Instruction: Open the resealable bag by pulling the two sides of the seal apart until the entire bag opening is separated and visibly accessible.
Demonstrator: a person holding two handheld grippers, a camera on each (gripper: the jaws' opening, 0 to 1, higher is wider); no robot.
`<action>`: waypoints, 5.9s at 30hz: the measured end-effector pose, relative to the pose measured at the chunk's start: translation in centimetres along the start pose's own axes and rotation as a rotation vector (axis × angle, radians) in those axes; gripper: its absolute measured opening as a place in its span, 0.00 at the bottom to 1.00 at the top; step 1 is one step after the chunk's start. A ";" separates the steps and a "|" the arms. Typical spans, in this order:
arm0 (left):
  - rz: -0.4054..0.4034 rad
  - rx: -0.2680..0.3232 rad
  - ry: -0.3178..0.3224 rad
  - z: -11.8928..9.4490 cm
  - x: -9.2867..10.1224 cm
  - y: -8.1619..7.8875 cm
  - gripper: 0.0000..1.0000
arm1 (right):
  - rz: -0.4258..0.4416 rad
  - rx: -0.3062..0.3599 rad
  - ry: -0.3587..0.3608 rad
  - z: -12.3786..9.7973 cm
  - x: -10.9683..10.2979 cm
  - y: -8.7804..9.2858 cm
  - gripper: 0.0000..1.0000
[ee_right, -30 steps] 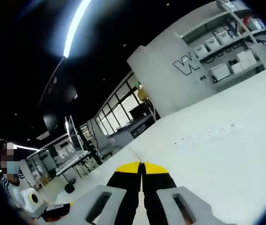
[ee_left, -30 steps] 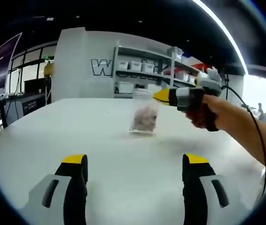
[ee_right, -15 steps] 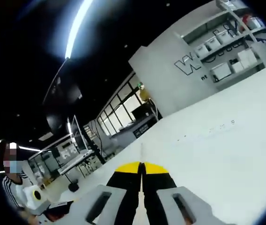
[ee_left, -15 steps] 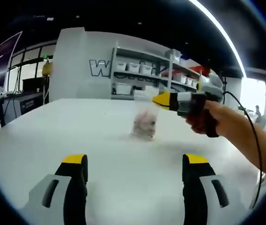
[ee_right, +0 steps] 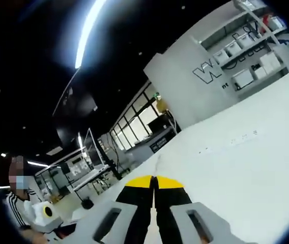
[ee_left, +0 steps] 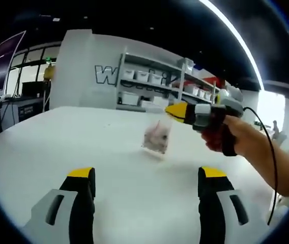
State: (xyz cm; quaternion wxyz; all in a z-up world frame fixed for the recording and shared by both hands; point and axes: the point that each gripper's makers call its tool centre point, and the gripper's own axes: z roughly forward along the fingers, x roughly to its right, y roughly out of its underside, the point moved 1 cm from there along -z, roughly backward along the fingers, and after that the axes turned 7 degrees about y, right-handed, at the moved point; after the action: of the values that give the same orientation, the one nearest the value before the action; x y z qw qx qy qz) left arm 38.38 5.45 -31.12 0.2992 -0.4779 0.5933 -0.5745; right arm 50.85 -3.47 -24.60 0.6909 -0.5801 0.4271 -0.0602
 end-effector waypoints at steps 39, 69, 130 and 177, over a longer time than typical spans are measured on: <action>-0.016 0.006 0.042 -0.7 1.2 0.2 0.81 | 0.076 -0.027 -0.121 -4.3 -3.5 3.1 0.00; -0.097 0.088 0.154 -3.1 4.5 -1.5 0.69 | 0.029 -0.114 -0.256 -8.4 -8.5 7.4 0.00; -0.502 0.141 0.366 -2.9 6.6 -0.6 0.08 | -0.297 -0.184 -0.262 -10.5 -10.0 11.3 0.00; -0.462 0.128 0.309 -3.4 6.5 0.1 0.01 | -0.630 -0.277 -0.223 -10.6 -10.4 11.5 0.01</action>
State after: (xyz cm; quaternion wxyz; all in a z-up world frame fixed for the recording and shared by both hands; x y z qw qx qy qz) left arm 32.89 0.89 -29.46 0.0959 -0.4875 0.4699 -0.7296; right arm 32.59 -1.75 -28.56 0.5958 -0.7743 0.1534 -0.1482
